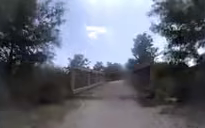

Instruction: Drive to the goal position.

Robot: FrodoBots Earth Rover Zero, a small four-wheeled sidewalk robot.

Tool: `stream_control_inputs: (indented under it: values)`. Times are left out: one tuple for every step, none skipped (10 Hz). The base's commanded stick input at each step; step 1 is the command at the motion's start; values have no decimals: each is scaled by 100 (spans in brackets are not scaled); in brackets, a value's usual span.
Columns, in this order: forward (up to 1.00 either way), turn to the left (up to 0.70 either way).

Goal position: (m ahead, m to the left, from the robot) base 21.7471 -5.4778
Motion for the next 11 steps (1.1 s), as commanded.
stream_control_inputs:
  values:
    - [85, 0]
    - [85, 0]
    - [85, 0]
    - [85, 0]
    - [85, 0]
    - [85, 0]
    - [85, 0]
    - [85, 0]
    - [85, 0]
    - [85, 0]
    - [85, -2]
